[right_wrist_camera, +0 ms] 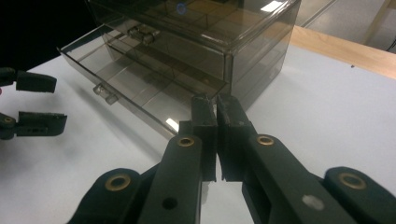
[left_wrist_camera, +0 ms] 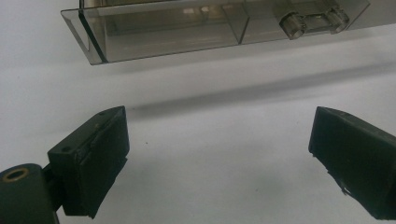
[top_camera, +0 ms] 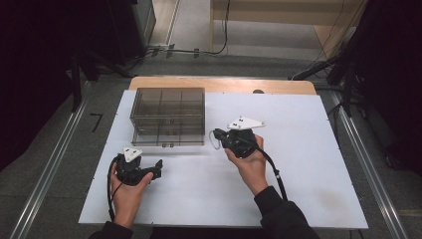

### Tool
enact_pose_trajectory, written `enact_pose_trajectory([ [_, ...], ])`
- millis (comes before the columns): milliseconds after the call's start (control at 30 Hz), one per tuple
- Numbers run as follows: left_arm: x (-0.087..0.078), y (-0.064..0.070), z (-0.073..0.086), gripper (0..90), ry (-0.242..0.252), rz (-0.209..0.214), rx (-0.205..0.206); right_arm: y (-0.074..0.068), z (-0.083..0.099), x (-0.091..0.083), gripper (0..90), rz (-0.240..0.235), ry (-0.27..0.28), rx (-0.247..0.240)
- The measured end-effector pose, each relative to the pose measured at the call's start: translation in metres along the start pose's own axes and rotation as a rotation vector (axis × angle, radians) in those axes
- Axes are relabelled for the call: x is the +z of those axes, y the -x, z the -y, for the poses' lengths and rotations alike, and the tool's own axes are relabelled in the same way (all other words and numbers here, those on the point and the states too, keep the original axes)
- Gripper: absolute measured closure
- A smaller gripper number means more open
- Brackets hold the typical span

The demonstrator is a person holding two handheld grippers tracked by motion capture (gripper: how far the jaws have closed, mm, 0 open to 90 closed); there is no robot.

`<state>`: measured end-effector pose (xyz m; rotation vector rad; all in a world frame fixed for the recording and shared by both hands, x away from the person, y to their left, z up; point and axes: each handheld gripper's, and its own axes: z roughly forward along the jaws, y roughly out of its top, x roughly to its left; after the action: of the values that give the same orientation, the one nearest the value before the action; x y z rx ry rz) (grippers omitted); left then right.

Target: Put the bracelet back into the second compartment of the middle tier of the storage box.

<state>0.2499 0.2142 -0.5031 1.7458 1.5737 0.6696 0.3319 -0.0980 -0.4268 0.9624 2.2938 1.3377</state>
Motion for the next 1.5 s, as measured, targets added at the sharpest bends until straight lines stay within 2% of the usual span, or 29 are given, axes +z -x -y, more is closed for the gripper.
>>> enact_pose_trajectory([
  [300, 0.001, -0.003, 0.000, 5.2, -0.006, -0.007, -0.004, -0.001, -0.010, 0.003, 84.6, 0.004, 0.020, 0.004],
  [767, 0.001, -0.004, 0.000, 5.2, -0.011, -0.007, 0.000, -0.010, -0.024, 0.011, 84.6, -0.015, 0.038, -0.010],
  [1500, 0.001, -0.004, -0.001, 5.2, -0.012, 0.003, 0.001, -0.032, -0.042, 0.039, 84.6, -0.062, 0.034, -0.029],
])
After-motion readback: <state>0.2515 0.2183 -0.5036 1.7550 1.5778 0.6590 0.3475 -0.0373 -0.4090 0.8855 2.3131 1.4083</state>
